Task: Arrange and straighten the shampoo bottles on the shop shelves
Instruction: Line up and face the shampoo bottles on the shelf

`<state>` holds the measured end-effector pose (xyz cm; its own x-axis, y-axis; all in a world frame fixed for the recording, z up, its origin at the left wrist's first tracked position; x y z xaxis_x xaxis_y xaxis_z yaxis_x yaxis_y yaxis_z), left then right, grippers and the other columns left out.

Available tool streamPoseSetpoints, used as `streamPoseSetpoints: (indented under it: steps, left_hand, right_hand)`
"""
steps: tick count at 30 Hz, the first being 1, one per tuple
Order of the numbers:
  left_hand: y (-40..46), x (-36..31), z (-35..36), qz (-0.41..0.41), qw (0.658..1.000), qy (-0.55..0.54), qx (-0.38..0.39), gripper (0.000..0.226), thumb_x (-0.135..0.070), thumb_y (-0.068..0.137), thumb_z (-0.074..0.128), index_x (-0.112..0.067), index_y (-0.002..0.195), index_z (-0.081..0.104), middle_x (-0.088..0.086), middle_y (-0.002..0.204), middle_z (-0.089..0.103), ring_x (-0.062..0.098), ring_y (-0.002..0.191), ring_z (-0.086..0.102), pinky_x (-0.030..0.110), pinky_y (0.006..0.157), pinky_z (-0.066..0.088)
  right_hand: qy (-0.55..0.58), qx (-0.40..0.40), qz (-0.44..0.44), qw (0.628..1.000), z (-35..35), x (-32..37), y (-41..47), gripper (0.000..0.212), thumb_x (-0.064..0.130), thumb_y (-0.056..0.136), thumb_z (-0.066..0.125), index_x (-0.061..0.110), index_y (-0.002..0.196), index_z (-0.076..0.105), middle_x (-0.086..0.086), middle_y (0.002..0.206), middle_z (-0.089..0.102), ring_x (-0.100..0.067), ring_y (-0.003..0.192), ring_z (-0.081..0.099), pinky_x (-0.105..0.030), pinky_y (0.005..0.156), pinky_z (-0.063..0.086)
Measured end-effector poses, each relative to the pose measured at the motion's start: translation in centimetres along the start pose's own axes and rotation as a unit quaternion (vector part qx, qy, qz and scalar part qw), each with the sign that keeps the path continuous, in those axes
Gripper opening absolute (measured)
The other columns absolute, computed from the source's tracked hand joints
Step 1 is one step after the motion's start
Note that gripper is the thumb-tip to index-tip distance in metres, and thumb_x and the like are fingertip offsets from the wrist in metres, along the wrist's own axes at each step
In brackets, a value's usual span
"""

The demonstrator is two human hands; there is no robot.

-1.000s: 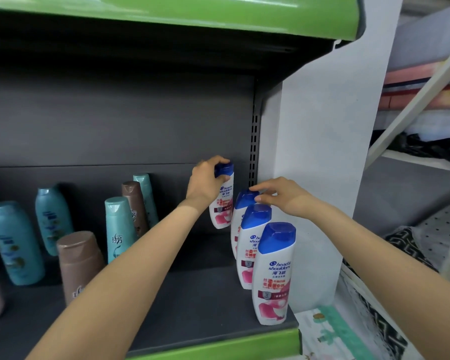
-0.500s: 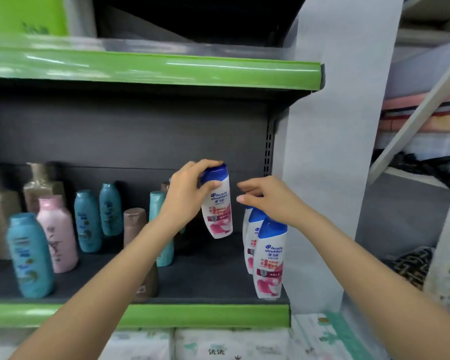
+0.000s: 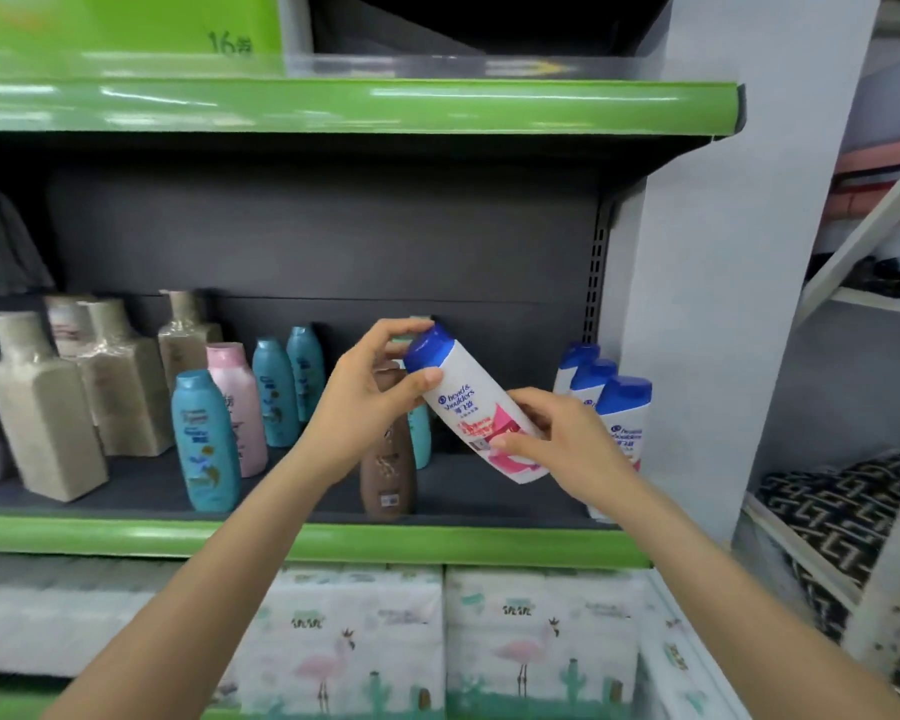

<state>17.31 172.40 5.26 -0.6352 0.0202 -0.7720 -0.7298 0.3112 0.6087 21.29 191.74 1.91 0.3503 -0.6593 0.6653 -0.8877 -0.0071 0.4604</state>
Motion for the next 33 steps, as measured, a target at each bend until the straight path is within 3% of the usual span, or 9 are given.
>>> streamPoseSetpoints:
  steps: [5, 10, 14, 16, 18, 21, 24, 28, 33]
  left_hand:
    - [-1.5, 1.6, -4.0, -0.088, 0.995, 0.026, 0.026, 0.016, -0.026, 0.085, 0.066, -0.027, 0.099, 0.060, 0.007, 0.099, 0.068, 0.021, 0.088, 0.069, 0.039, 0.078, 0.058]
    - [-2.9, 3.1, -6.3, -0.123, 0.990, -0.046, 0.051, 0.013, -0.015, 0.086, 0.063, -0.014, 0.100, 0.062, 0.020, 0.103, 0.065, 0.025, 0.089, 0.068, 0.036, 0.079, 0.058]
    - [-4.1, 3.3, -7.8, -0.075, 0.990, -0.103, 0.052, 0.019, -0.004, 0.083, 0.064, -0.012, 0.099, 0.061, 0.010, 0.100, 0.063, 0.023, 0.091, 0.068, 0.033, 0.078, 0.058]
    - [-4.5, 3.3, -8.5, -0.055, 0.990, -0.116, 0.059, 0.022, -0.005, 0.080, 0.066, -0.012, 0.100, 0.060, 0.005, 0.099, 0.065, 0.021, 0.090, 0.069, 0.032, 0.076, 0.058]
    - [-4.7, 3.3, -9.1, -0.029, 0.992, -0.098, 0.068, 0.028, -0.011, 0.075, 0.070, -0.015, 0.101, 0.061, 0.001, 0.100, 0.067, 0.019, 0.092, 0.068, 0.031, 0.076, 0.057]
    - [-4.8, 3.6, -9.8, 0.004, 0.995, -0.065, 0.073, 0.031, -0.010, 0.072, 0.072, -0.017, 0.100, 0.060, -0.005, 0.106, 0.068, 0.012, 0.097, 0.065, 0.027, 0.081, 0.054]
    - [-4.9, 4.2, -10.1, 0.005, 0.994, -0.073, 0.079, 0.032, 0.000, 0.075, 0.070, -0.016, 0.100, 0.059, -0.003, 0.116, 0.065, 0.013, 0.107, 0.061, 0.031, 0.089, 0.052]
    - [-4.9, 4.7, -10.6, 0.004, 0.994, -0.074, 0.079, 0.039, 0.007, 0.075, 0.069, -0.017, 0.105, 0.059, -0.002, 0.120, 0.062, 0.013, 0.111, 0.059, 0.032, 0.092, 0.050]
    - [-5.0, 5.0, -11.4, -0.042, 0.989, -0.122, 0.068, 0.040, -0.008, 0.075, 0.070, -0.019, 0.112, 0.059, 0.003, 0.109, 0.065, 0.020, 0.099, 0.066, 0.034, 0.082, 0.056]
  right_hand:
    - [-0.247, -0.151, -0.075, 0.954, 2.3, 2.4, -0.9, 0.040, 0.029, 0.083, 0.069, 0.026, 0.121, 0.058, 0.007, 0.108, 0.059, -0.011, 0.094, 0.051, -0.027, 0.072, 0.038]
    - [-0.331, -0.219, -0.169, 0.902, 4.7, 4.1, -1.6, 0.046, 0.017, 0.069, 0.082, 0.014, 0.111, 0.065, -0.002, 0.100, 0.064, -0.024, 0.088, 0.060, -0.036, 0.074, 0.048]
    - [-0.302, -0.212, -0.122, 0.921, 5.2, 4.3, -1.9, 0.052, 0.026, 0.067, 0.083, 0.017, 0.115, 0.063, 0.001, 0.108, 0.060, -0.018, 0.097, 0.055, -0.027, 0.082, 0.039]
    - [-0.241, -0.196, -0.084, 0.947, 5.0, 4.2, -2.5, 0.057, 0.026, 0.069, 0.082, 0.020, 0.121, 0.060, 0.007, 0.114, 0.055, -0.007, 0.103, 0.049, -0.021, 0.085, 0.039]
    - [-0.176, -0.178, -0.075, 0.965, 4.8, 4.2, -3.1, 0.060, 0.021, 0.069, 0.082, 0.021, 0.124, 0.058, 0.013, 0.115, 0.050, 0.011, 0.103, 0.043, -0.005, 0.089, 0.035]
    - [-0.150, -0.169, -0.089, 0.970, 4.8, 4.5, -3.5, 0.060, 0.011, 0.067, 0.082, 0.016, 0.122, 0.059, 0.011, 0.115, 0.050, 0.026, 0.104, 0.037, 0.005, 0.089, 0.026]
    - [-0.160, -0.181, -0.105, 0.965, 5.3, 4.7, -3.4, 0.059, 0.006, 0.067, 0.082, 0.013, 0.120, 0.059, 0.008, 0.116, 0.050, 0.023, 0.106, 0.039, 0.004, 0.090, 0.027]
    - [-0.169, -0.195, -0.111, 0.960, 5.7, 4.8, -3.0, 0.059, 0.007, 0.069, 0.081, 0.014, 0.123, 0.058, 0.008, 0.120, 0.050, 0.006, 0.109, 0.042, 0.001, 0.095, 0.027]
    - [-0.128, -0.153, -0.081, 0.977, 6.3, 5.0, -3.3, 0.053, 0.012, 0.073, 0.078, 0.024, 0.119, 0.057, 0.017, 0.115, 0.054, 0.012, 0.104, 0.047, -0.002, 0.089, 0.038]
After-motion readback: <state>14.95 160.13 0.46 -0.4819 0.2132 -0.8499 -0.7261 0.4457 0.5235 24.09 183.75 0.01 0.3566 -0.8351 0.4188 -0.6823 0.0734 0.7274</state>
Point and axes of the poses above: each hand's wrist, its own y-axis towards the middle knuckle, its own z-axis out of the palm, x = y × z, the point moved 3 cm from there along y, towards the middle knuckle
